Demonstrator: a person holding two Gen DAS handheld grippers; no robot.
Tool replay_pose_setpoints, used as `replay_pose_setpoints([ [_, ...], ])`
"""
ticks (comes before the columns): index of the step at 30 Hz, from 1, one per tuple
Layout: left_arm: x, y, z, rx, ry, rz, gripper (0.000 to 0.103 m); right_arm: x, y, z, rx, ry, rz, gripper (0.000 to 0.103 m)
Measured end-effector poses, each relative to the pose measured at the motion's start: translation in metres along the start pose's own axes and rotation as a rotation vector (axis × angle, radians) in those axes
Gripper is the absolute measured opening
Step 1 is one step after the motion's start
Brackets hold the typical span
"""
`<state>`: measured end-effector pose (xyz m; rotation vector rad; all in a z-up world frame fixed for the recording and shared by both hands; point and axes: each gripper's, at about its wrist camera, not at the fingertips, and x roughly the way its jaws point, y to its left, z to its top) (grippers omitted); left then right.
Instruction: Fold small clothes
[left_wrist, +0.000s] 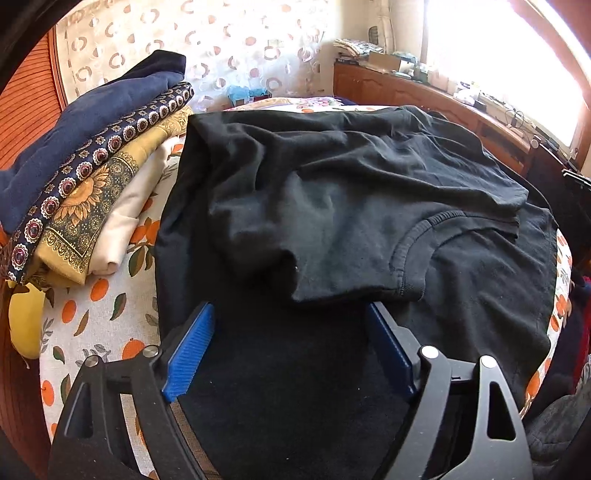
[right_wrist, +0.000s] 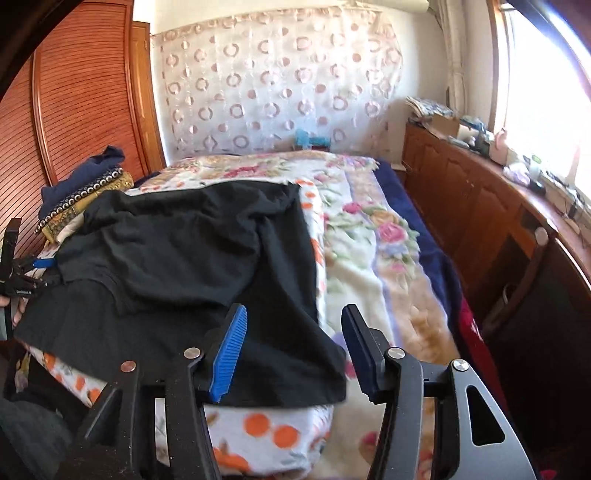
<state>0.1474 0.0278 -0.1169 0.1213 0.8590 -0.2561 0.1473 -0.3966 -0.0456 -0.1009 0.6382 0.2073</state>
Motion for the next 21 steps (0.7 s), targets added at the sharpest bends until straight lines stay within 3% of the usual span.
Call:
replay_pose_setpoints([
  [8, -0.003, 0.002, 0.002, -0.011, 0.015, 0.008, 0.083, 0.041, 0.055, -0.001, -0.005, 0.028, 0.127, 0.056],
  [10, -0.013, 0.007, 0.004, -0.040, -0.027, -0.003, 0.081, 0.051, 0.065, -0.003, -0.018, 0.041, 0.137, 0.056],
  [15, -0.035, 0.020, 0.012, -0.152, -0.110, -0.093, 0.071, 0.075, 0.068, 0.004, -0.011, 0.078, 0.151, 0.061],
  [21, -0.022, 0.027, 0.021, -0.208, -0.090, -0.090, 0.055, 0.089, 0.055, 0.009, 0.063, 0.111, 0.146, 0.062],
])
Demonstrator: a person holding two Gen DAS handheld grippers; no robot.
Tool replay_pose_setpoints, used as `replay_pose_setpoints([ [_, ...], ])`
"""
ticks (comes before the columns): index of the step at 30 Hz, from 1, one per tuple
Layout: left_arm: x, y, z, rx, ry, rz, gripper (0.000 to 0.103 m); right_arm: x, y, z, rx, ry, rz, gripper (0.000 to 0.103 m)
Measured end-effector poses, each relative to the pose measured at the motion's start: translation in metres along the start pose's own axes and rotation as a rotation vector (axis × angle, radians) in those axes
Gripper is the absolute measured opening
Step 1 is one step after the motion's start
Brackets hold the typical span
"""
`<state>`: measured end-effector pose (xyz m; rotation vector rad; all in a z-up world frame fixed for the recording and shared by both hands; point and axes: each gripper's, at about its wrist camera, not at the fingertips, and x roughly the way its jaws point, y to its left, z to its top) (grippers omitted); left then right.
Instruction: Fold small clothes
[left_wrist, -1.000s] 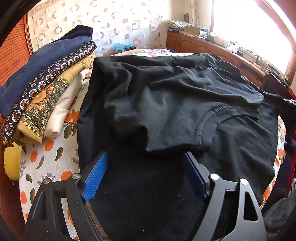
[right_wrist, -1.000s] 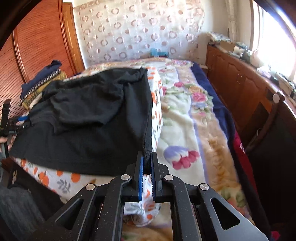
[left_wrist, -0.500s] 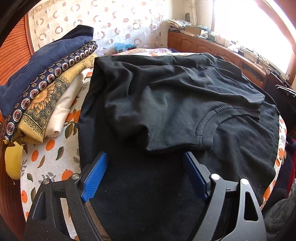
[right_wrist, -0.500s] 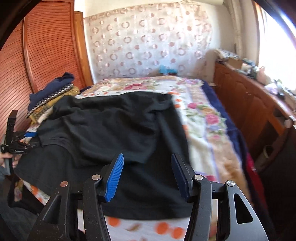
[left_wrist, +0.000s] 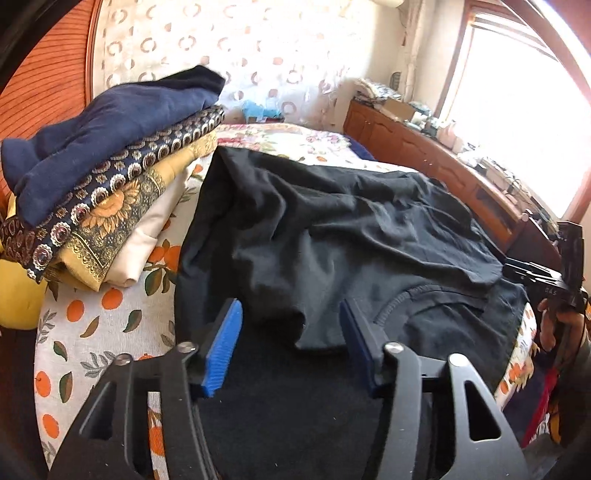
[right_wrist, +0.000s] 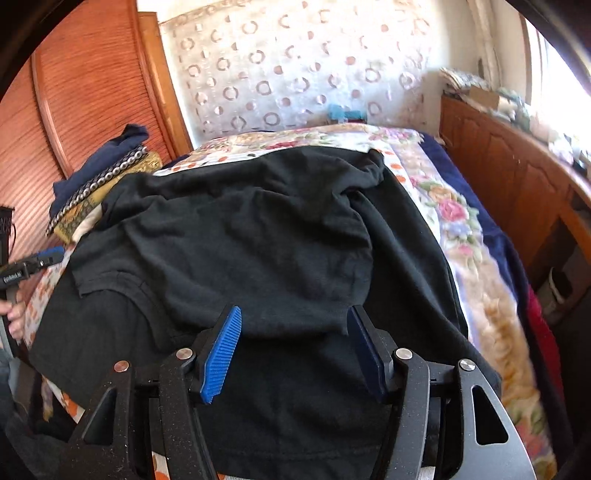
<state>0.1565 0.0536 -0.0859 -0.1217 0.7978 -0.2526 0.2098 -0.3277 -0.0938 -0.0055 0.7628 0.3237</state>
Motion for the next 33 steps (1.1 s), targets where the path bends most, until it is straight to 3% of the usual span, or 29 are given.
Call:
replay_pose_setpoints([
  [4, 0.014, 0.001, 0.001, -0.004, 0.029, 0.036, 0.055, 0.011, -0.011, 0.004, 0.036, 0.026, -0.026, 0.062],
  [12, 0.031, 0.004, -0.001, -0.014, 0.067, 0.022, 0.054, 0.030, -0.009, 0.008, 0.019, 0.056, -0.034, 0.062],
  [14, 0.033, 0.003, -0.001, -0.006, 0.068, 0.020, 0.043, 0.032, -0.007, 0.007, 0.008, 0.054, -0.035, 0.062],
  [19, 0.036, 0.000, 0.002, 0.007, 0.073, 0.033, 0.042, 0.034, -0.004, 0.006, -0.022, 0.050, -0.034, 0.062],
  [21, 0.037, -0.002, 0.002, 0.023, 0.073, 0.042, 0.031, 0.035, -0.003, 0.006, -0.032, 0.046, -0.034, 0.060],
  [22, 0.037, -0.003, 0.002, 0.030, 0.070, 0.046, 0.020, 0.036, -0.003, 0.006, -0.039, 0.041, -0.032, 0.054],
  [23, 0.035, -0.005, 0.002, 0.037, 0.065, 0.042, 0.012, 0.036, -0.002, 0.006, -0.049, 0.038, -0.036, 0.042],
  [26, 0.026, -0.012, 0.003, 0.053, 0.044, 0.012, 0.006, 0.037, -0.002, 0.007, -0.076, 0.030, -0.045, 0.009],
  [33, -0.023, -0.031, -0.002, 0.061, -0.032, -0.081, 0.006, 0.003, -0.009, 0.020, -0.079, -0.063, 0.034, 0.005],
])
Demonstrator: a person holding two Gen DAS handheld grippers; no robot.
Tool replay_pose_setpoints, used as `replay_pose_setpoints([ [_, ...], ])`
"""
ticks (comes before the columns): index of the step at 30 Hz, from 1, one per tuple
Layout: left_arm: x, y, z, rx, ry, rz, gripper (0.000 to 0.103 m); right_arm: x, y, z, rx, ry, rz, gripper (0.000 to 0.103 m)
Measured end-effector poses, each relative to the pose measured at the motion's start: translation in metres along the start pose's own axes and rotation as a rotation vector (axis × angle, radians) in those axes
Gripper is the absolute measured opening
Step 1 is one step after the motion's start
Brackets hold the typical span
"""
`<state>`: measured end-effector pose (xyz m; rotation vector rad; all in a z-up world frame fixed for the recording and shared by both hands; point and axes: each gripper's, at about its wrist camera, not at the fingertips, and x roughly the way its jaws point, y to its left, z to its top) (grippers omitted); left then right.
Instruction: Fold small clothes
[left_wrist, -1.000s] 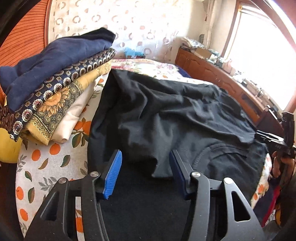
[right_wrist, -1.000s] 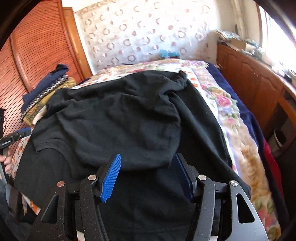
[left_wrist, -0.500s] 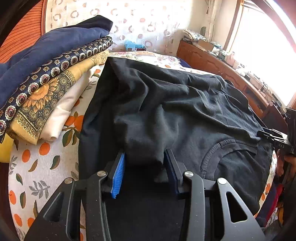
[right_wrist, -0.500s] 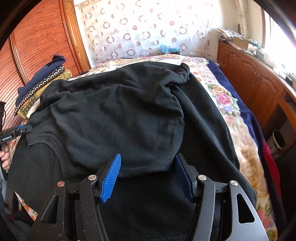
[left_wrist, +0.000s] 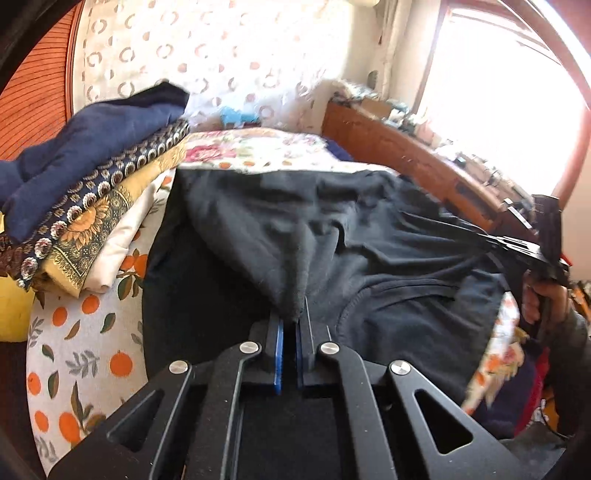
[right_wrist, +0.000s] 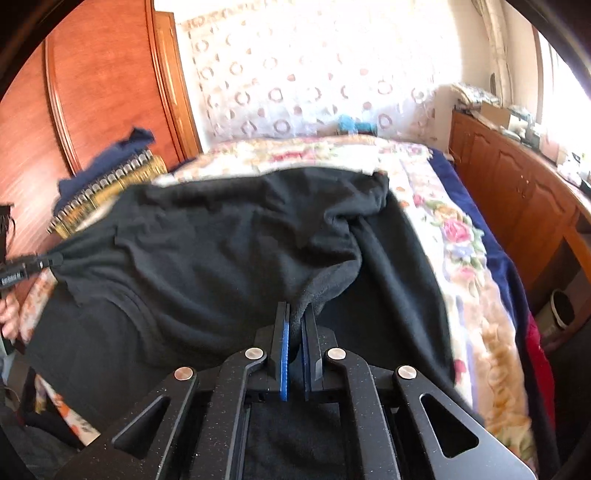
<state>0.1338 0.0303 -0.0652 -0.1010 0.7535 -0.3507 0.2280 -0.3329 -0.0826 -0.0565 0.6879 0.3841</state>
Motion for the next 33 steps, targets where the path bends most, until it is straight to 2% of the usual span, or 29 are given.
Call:
replay_pose_setpoints([
  [6, -0.037, -0.017, 0.000, 0.003, -0.040, -0.061, 0.005, -0.048, -0.002, 0.014, -0.028, -0.093, 0.002, 0.004],
  [13, -0.045, -0.045, -0.036, 0.011, 0.013, -0.124, 0.006, -0.101, -0.014, 0.005, -0.051, -0.129, -0.056, 0.004],
  [15, -0.033, -0.049, -0.049, 0.026, 0.052, -0.102, 0.006, -0.101, -0.020, -0.006, -0.038, -0.106, -0.071, 0.004],
  [18, -0.009, -0.044, -0.065, -0.001, 0.124, -0.077, 0.006, -0.082, -0.019, -0.023, -0.032, -0.024, -0.097, 0.004],
  [20, -0.004, -0.046, -0.070, 0.004, 0.137, -0.059, 0.006, -0.065, -0.019, -0.036, -0.022, 0.029, -0.109, 0.004],
  [24, -0.001, -0.047, -0.073, 0.008, 0.148, -0.049, 0.006, -0.046, -0.020, -0.047, -0.011, 0.079, -0.153, 0.005],
  [25, 0.000, -0.046, -0.072, 0.011, 0.146, -0.044, 0.011, -0.041, -0.020, -0.044, -0.006, 0.088, -0.158, 0.009],
  [27, -0.003, -0.048, -0.074, 0.018, 0.136, -0.018, 0.022, -0.041, -0.019, -0.043, -0.006, 0.094, -0.191, 0.024],
  [28, -0.005, -0.048, -0.073, 0.018, 0.128, -0.008, 0.028, -0.043, -0.018, -0.043, -0.005, 0.088, -0.200, 0.027],
  [30, -0.010, -0.045, -0.071, 0.009, 0.112, -0.001, 0.037, -0.049, -0.015, -0.042, 0.010, 0.070, -0.201, 0.045],
  [31, -0.013, -0.041, -0.070, 0.003, 0.106, -0.002, 0.044, -0.054, -0.014, -0.044, 0.022, 0.059, -0.206, 0.049],
  [33, -0.017, -0.036, -0.069, -0.006, 0.100, 0.008, 0.046, -0.059, -0.017, -0.045, 0.050, 0.030, -0.196, 0.050],
])
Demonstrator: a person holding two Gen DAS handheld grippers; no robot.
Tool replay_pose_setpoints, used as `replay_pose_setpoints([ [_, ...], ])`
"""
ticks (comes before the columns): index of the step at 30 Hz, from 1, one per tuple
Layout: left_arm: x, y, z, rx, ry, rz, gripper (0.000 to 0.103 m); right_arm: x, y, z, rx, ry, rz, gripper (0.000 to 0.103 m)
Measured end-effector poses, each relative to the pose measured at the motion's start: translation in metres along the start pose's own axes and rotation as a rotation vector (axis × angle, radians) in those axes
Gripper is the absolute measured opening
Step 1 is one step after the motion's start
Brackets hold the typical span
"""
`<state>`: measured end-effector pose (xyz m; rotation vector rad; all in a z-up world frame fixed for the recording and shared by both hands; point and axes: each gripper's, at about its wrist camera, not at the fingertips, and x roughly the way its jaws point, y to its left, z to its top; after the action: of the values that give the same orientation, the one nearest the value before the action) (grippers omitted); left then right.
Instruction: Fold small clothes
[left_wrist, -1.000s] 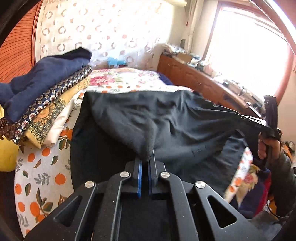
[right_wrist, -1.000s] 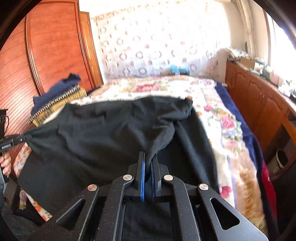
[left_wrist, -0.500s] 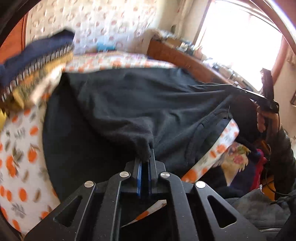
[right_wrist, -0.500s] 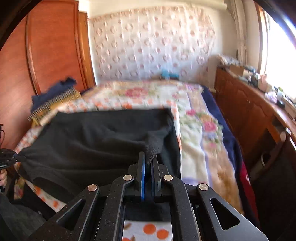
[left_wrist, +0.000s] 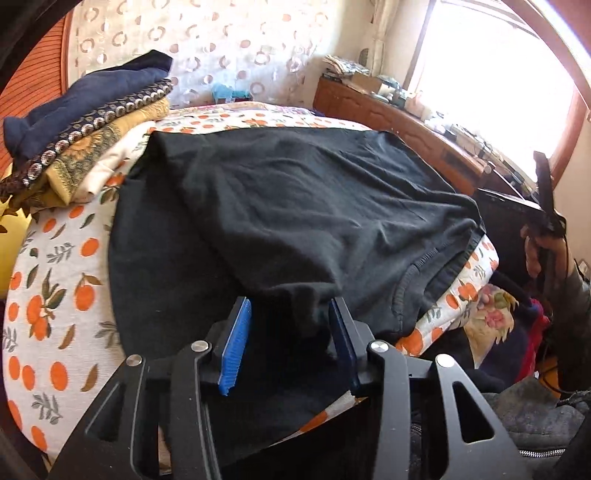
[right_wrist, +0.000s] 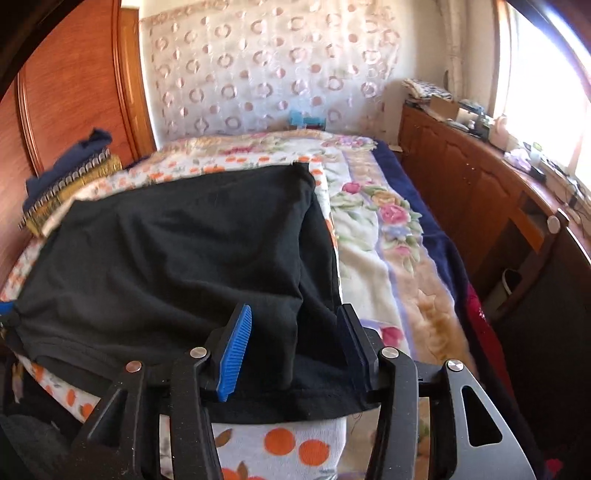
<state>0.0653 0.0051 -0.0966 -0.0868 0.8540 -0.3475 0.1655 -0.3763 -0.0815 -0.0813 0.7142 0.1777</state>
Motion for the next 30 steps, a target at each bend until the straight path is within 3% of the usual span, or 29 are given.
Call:
replay_pose_setpoints([
  [2, -0.002, 0.005, 0.000, -0.001, -0.009, 0.017, 0.068, -0.009, 0.005, -0.009, 0.032, -0.020, 0.043, 0.050],
  [4, -0.003, 0.009, 0.000, 0.002, -0.021, 0.038, 0.075, -0.018, 0.010, -0.023, 0.039, -0.026, 0.094, 0.050],
  [13, 0.005, 0.028, -0.007, -0.044, 0.000, 0.075, 0.078, -0.017, 0.060, -0.069, -0.001, 0.049, 0.259, 0.050],
  [15, 0.004, 0.031, -0.008, -0.055, -0.002, 0.071, 0.078, -0.006, 0.068, -0.069, -0.013, 0.064, 0.267, 0.041],
  [19, 0.000, 0.032, -0.010, -0.063, -0.015, 0.067, 0.078, 0.016, 0.077, -0.063, -0.040, 0.072, 0.219, 0.034],
  [24, -0.004, 0.036, -0.012, -0.070, -0.033, 0.076, 0.078, 0.013, 0.074, -0.059, -0.035, 0.069, 0.208, 0.004],
  [30, -0.008, 0.044, -0.012, -0.093, -0.042, 0.087, 0.078, -0.021, 0.071, -0.064, -0.068, 0.044, 0.251, 0.002],
])
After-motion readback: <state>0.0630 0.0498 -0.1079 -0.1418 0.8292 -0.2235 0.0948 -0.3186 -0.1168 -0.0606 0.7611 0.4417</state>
